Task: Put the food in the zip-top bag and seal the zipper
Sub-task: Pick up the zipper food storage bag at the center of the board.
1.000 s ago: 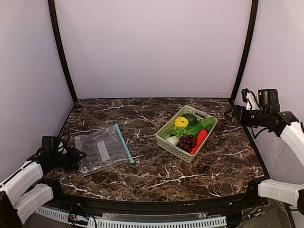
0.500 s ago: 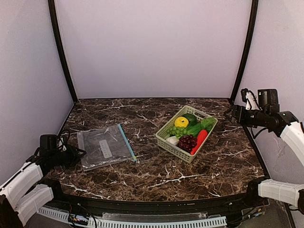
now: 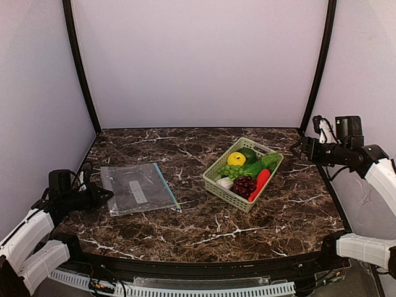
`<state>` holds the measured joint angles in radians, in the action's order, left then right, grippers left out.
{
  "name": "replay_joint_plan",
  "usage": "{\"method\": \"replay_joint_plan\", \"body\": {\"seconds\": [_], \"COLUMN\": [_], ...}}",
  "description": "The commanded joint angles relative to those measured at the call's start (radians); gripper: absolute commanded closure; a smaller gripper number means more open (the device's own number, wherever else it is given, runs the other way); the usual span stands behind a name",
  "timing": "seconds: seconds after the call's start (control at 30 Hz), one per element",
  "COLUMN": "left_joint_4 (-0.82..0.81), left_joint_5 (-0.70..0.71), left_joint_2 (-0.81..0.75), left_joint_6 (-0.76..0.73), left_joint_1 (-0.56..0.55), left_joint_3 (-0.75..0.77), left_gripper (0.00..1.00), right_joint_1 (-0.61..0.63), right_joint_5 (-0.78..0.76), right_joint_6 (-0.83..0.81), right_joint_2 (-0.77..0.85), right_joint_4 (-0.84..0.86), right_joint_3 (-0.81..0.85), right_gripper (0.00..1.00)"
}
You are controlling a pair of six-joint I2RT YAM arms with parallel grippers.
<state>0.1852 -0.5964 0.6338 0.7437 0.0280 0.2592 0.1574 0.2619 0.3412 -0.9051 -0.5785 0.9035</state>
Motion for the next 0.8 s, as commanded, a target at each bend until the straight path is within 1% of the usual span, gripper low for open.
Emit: {"method": "replay_joint_plan", "body": {"seconds": [0.0, 0.1, 0.2, 0.27, 0.37, 0.47, 0.6, 0.77], "left_joint_4": [-0.061, -0.063, -0.070, -0.089, -0.159, -0.217, -0.237, -0.320], "left_joint_5": [-0.137, -0.192, -0.207, -0.203, -0.186, -0.160, -0.098, 0.008], "left_joint_2": [0.016, 0.035, 0.052, 0.074, 0.113, 0.152, 0.218, 0.313], "left_joint_6": [0.000, 0.009, 0.024, 0.053, 0.101, 0.148, 0.149, 0.154], "left_joint_1": [-0.001, -0.003, -0.018, -0.057, -0.103, -0.172, -0.279, -0.451], "left_joint_3": [0.078, 0.167, 0.248, 0.305, 0.377, 0.432, 0.534, 0.643], "left_gripper": [0.99, 0.99, 0.99, 0.99, 0.99, 0.99, 0.99, 0.99], "right_joint_1": [0.010, 0.021, 0.055, 0.081, 0.130, 0.183, 0.255, 0.300], "right_joint_5": [0.090, 0.155, 0.200, 0.219, 0.235, 0.230, 0.188, 0.138], "right_joint_6": [0.040, 0.074, 0.108, 0.131, 0.158, 0.172, 0.184, 0.195], "right_joint_2": [0.001, -0.002, -0.004, -0.006, -0.014, -0.025, -0.036, -0.045], "right_joint_4": [0.005, 0.013, 0.039, 0.065, 0.095, 0.113, 0.128, 0.139], "right_joint_3": [0.049, 0.075, 0.083, 0.081, 0.078, 0.076, 0.060, 0.036], "right_gripper": [0.23, 0.22, 0.22, 0.22, 0.21, 0.20, 0.21, 0.21]}}
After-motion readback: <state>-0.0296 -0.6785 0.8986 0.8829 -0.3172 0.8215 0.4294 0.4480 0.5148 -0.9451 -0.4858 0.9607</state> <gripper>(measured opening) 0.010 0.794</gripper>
